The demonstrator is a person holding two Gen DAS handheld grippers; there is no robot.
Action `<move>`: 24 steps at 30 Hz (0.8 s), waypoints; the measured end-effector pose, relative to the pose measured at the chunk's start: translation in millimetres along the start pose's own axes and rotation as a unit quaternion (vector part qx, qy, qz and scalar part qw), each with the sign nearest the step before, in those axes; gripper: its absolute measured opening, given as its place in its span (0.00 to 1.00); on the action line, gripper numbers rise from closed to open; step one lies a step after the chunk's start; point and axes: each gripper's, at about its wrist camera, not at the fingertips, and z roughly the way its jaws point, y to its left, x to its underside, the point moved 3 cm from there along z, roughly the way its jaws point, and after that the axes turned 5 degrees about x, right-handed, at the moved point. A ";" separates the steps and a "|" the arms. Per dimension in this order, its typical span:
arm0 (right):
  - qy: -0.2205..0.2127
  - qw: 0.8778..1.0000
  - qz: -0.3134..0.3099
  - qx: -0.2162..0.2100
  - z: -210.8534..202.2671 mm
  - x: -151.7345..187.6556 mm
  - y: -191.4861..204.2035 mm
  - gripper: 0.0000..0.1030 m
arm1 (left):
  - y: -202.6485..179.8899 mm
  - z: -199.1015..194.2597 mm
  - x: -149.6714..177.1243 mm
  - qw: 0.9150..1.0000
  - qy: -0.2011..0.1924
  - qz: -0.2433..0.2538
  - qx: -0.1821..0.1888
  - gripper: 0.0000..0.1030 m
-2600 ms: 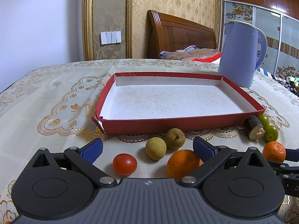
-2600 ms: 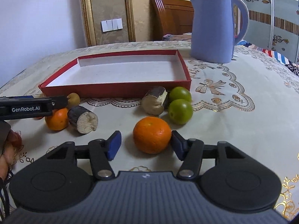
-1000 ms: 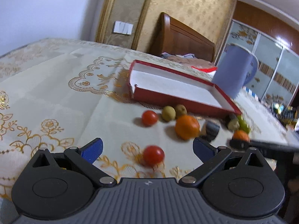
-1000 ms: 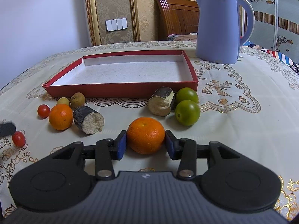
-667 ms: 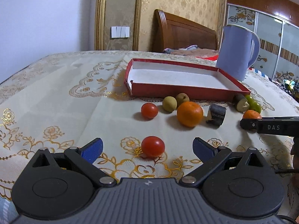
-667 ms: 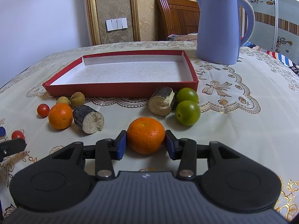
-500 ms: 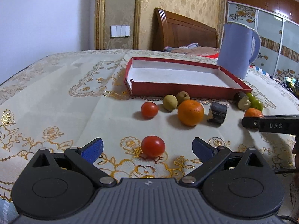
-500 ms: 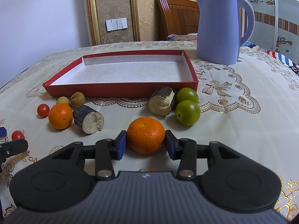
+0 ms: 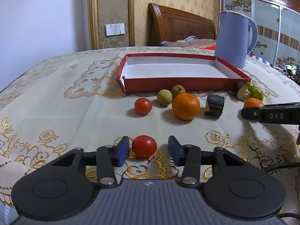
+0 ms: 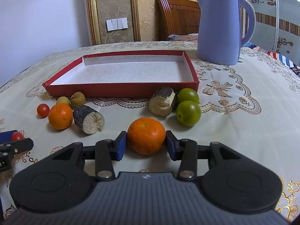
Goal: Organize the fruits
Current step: 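Grasp a red cherry tomato with the left gripper while the right gripper holds the orange, then lift and carry the tomato and orange over the red tray with both grippers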
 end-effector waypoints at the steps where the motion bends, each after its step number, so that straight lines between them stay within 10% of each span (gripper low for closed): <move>1: 0.000 1.000 0.000 0.000 0.0 -0.1 0.0 0.40 | -0.6 -0.1 0.1 1.000 -0.001 0.002 -0.001 0.34; 24: -0.006 1.000 0.010 -0.014 -5.6 -1.3 -3.1 0.39 | 8.7 4.7 -25.8 0.999 -0.001 -0.039 0.012 0.26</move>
